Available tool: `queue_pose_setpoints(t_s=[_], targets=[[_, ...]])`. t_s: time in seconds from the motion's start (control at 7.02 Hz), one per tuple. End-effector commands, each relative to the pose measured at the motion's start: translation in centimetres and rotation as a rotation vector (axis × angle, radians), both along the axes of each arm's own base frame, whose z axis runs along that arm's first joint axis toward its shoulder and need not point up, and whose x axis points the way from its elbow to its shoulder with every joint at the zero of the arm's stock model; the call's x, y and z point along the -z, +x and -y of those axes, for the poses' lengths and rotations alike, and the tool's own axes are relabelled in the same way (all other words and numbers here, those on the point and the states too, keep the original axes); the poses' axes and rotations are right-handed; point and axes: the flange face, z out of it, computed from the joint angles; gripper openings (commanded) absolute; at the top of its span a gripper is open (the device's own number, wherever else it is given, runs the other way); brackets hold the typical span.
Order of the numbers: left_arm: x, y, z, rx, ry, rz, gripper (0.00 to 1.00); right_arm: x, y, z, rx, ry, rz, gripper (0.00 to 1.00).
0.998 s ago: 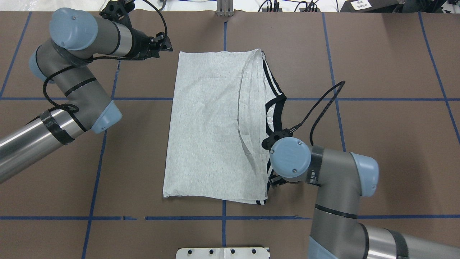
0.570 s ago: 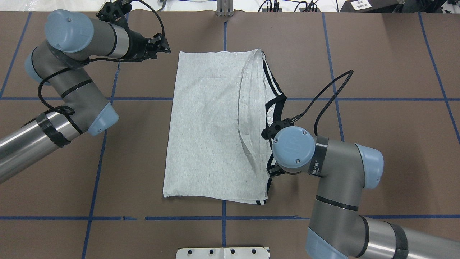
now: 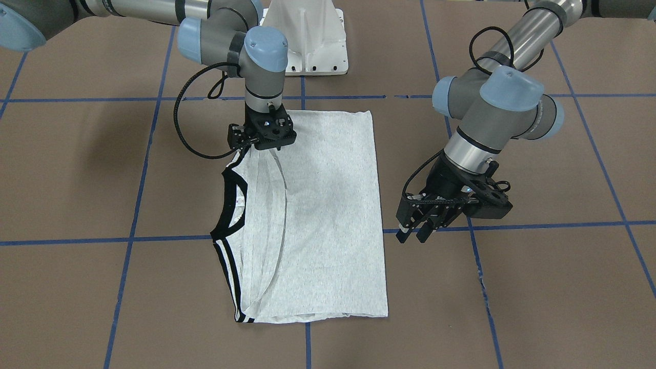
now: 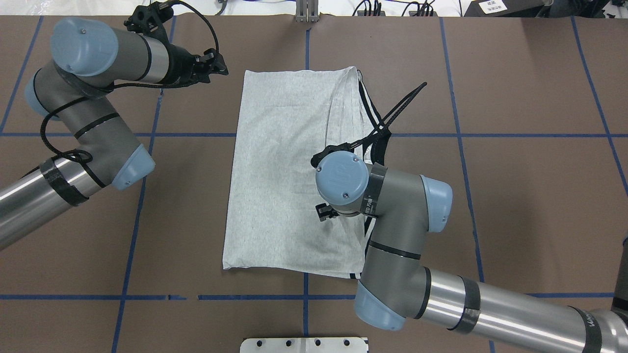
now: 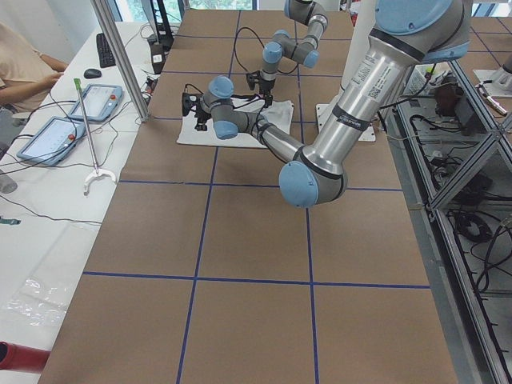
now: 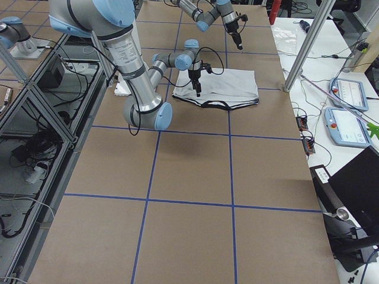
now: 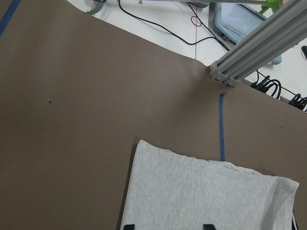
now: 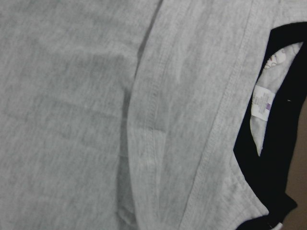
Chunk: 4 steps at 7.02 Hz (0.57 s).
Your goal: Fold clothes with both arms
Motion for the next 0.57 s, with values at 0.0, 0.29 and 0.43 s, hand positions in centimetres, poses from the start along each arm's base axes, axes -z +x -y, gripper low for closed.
queue_pose_setpoints(t_s=[0.0, 0.29, 0.43], targets=[[-0.1, 0.0, -0.1, -0.001, -0.001, 0.000, 0.57, -0.5, -1.0, 0.4, -0.003, -0.008, -0.013, 1.00], [0.0, 0.0, -0.1, -0.001, 0.000, -0.001, 0.57, -2.1, 0.6, 2.2, -0.016, -0.019, -0.036, 1.00], [0.1, 0.0, -0.2, 0.000, 0.000, -0.003, 0.57, -4.2, 2.9, 3.6, -0.027, -0.048, -0.046, 1.00]])
